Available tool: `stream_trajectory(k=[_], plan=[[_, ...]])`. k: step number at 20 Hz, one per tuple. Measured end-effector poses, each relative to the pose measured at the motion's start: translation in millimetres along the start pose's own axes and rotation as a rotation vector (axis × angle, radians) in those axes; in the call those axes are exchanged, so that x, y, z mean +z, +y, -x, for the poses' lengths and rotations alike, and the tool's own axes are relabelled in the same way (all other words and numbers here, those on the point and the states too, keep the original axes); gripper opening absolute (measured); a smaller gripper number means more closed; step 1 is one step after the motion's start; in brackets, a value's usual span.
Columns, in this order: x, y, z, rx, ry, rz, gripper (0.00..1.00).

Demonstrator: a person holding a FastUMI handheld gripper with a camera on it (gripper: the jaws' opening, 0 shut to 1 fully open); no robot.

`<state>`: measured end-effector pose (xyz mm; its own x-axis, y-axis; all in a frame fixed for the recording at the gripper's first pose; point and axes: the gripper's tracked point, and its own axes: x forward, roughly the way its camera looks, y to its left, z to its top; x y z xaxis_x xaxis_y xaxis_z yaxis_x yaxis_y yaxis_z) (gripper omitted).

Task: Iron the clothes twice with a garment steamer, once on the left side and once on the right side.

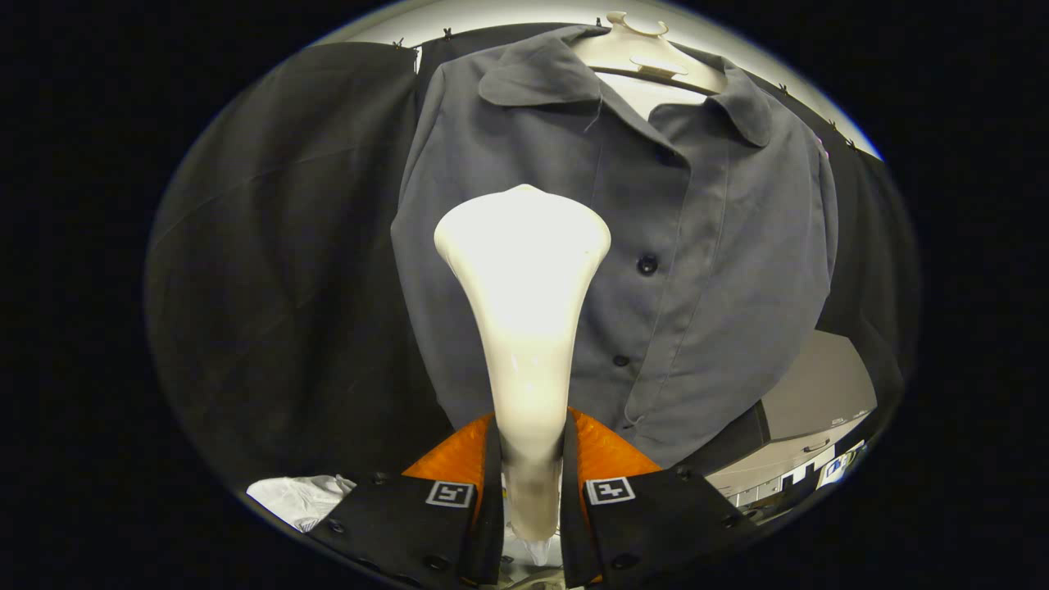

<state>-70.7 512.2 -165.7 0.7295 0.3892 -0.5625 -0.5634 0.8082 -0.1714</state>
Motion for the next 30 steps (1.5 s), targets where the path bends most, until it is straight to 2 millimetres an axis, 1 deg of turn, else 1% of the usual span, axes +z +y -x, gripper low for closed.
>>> stream_trajectory(k=[4,8,12,16,20,30], plan=[[-22.8,1.8,-13.0,0.007,0.036,-0.007,0.36],[-39.7,1.2,-17.2,0.004,0.069,-0.003,0.36],[-61.2,-2.7,-23.6,0.006,0.101,-0.005,0.36],[-88.4,-5.6,-33.7,0.002,0.143,-0.004,0.36],[-110.4,-6.2,-41.7,0.001,0.177,-0.002,0.36],[-175.7,-5.7,-63.9,-0.002,0.278,-0.003,0.36]])
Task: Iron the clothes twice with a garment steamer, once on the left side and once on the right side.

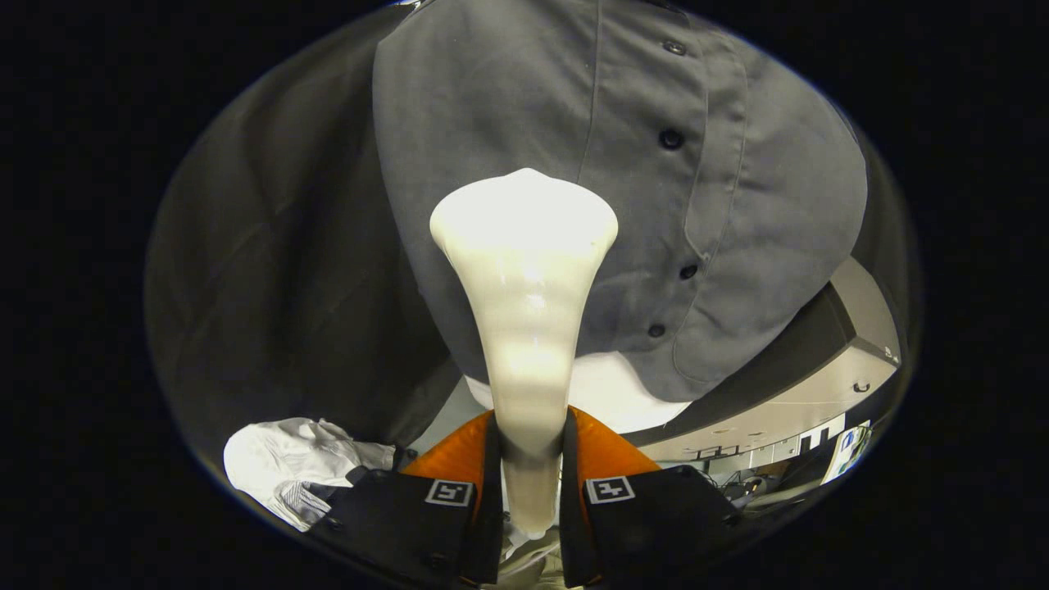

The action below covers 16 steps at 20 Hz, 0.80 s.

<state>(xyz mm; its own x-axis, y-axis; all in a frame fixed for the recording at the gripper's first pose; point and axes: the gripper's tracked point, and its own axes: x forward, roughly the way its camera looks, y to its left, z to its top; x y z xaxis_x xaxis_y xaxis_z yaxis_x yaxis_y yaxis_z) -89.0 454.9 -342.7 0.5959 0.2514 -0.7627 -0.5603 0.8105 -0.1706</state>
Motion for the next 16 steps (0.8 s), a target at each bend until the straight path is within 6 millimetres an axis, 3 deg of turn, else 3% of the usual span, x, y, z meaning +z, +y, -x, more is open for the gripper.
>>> stream_trajectory(k=[9,16], plan=[[-43.3,-1.1,-31.6,-0.016,0.083,-0.010,0.36],[-52.0,2.4,-23.9,0.006,0.093,-0.064,0.36]])
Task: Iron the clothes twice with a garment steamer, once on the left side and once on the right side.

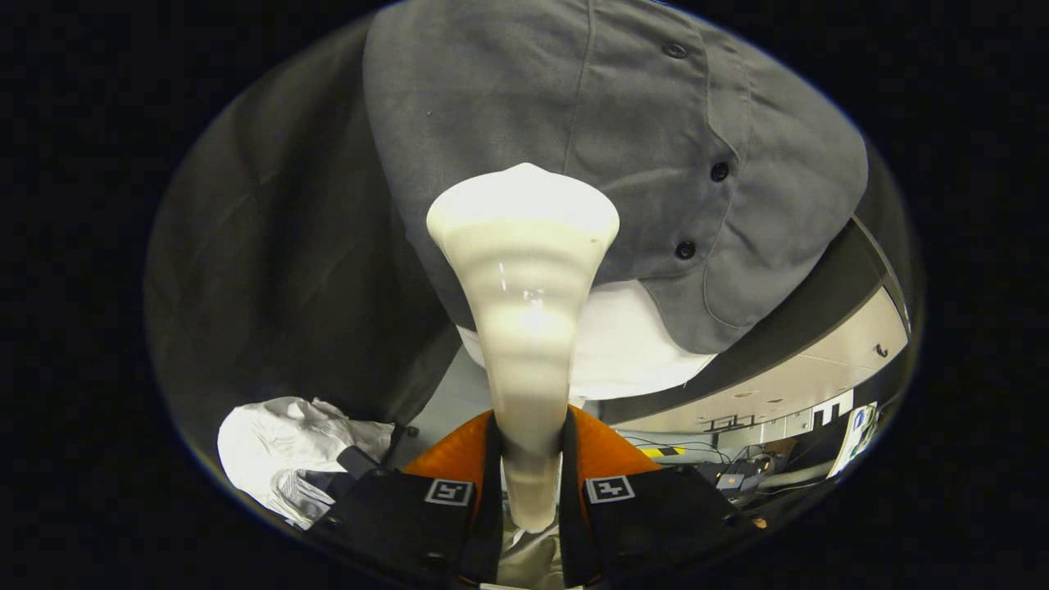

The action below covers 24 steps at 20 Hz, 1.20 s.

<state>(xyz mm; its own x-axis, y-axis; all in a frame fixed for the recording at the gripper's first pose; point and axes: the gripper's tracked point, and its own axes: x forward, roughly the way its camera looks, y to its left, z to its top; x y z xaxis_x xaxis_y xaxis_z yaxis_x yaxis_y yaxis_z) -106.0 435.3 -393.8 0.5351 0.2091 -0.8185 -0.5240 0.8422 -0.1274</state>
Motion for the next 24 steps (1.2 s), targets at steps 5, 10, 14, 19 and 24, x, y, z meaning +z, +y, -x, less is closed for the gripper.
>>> stream_trajectory(k=[5,10,14,19,24], plan=[[12.5,2.0,34.8,0.033,-0.059,-0.030,0.36],[41.5,-12.6,77.8,0.028,-0.145,-0.045,0.36],[54.6,-25.4,97.5,0.020,-0.184,-0.077,0.36],[64.3,-45.4,118.4,0.018,-0.227,-0.122,0.36],[78.3,-76.3,141.1,0.015,-0.274,-0.193,0.36]])
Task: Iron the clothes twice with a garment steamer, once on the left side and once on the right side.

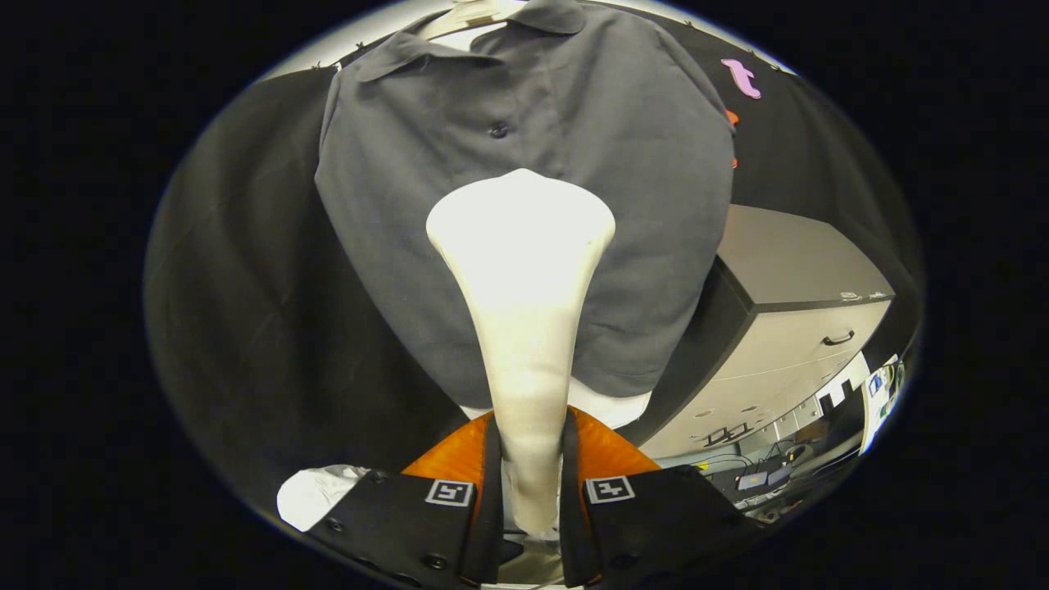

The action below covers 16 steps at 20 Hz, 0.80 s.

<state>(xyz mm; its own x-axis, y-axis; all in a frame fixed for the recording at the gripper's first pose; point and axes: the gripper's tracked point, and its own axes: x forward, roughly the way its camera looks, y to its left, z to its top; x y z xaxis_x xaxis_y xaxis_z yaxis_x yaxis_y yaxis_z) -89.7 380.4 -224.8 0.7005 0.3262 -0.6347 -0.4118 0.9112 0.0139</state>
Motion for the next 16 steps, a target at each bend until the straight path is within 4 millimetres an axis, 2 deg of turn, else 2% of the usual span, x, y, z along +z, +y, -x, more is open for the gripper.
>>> stream_trajectory(k=[6,13,16], plan=[[42.9,-47.4,27.9,-0.034,-0.080,-0.059,0.36],[110.0,-119.8,86.0,-0.096,-0.244,-0.122,0.36],[136.2,-147.2,100.8,-0.124,-0.315,-0.129,0.36]])
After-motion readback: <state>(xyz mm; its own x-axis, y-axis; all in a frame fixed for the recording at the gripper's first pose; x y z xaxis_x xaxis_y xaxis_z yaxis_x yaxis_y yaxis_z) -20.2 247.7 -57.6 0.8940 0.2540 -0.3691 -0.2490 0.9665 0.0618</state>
